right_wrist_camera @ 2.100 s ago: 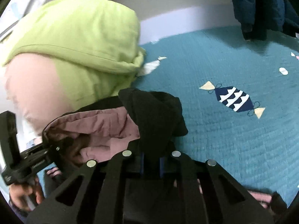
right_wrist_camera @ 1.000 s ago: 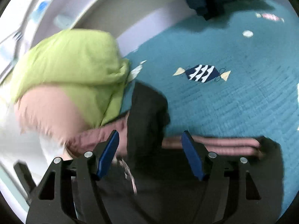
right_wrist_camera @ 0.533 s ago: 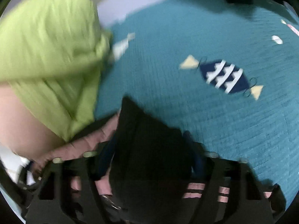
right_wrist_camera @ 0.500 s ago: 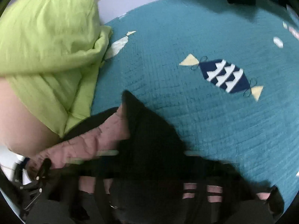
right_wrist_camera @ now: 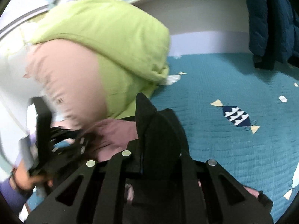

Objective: Fold large clothes

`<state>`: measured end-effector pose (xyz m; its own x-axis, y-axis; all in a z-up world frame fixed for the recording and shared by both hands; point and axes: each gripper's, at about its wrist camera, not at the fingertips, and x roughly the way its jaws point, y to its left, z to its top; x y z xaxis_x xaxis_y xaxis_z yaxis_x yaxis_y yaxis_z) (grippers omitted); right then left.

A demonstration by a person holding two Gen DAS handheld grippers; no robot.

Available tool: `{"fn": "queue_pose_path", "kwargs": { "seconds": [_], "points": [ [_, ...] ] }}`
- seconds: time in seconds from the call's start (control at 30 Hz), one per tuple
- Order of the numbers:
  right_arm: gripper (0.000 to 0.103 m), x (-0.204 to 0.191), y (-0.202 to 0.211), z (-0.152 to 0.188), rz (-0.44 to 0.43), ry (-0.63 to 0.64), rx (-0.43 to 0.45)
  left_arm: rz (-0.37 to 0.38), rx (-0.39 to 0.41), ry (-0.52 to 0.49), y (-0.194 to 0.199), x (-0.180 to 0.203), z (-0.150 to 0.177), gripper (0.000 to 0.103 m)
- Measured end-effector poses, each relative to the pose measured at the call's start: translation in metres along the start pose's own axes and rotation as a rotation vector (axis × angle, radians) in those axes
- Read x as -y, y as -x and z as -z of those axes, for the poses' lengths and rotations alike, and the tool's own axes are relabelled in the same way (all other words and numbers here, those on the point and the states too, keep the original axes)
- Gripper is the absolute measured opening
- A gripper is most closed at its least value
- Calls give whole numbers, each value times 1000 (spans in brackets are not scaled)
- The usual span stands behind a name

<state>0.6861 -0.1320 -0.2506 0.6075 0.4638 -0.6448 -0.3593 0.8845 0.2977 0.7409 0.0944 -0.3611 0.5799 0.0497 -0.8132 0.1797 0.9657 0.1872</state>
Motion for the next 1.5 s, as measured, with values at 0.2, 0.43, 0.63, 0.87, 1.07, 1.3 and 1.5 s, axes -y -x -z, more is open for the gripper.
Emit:
{"fn": "queue_pose_path", "kwargs": {
  "seconds": [0.2,0.43,0.63,0.87,1.07,1.3,1.5],
  "points": [
    [11,-8,46,41,-48,2,55,169,112,135,56,-36,50,6],
    [12,-3,89,119,-54,-53,29,292,197,223,117,-37,163,6],
    [19,13,83,173,-73,-214,-86,331,93,303,102,-21,218,6],
    [33,-23,108,128,-32,-94,-48,356,93,336,98,-24,224,7],
    [65,-25,146,111,131,-63,41,377,86,355,92,-27,227,7],
    [66,-67,71,64,153,292,-199,399,79,357,89,-29,229,7],
    [13,-92,2,48,116,469,-351,461,86,318,100,-34,225,10]
  ]
}}
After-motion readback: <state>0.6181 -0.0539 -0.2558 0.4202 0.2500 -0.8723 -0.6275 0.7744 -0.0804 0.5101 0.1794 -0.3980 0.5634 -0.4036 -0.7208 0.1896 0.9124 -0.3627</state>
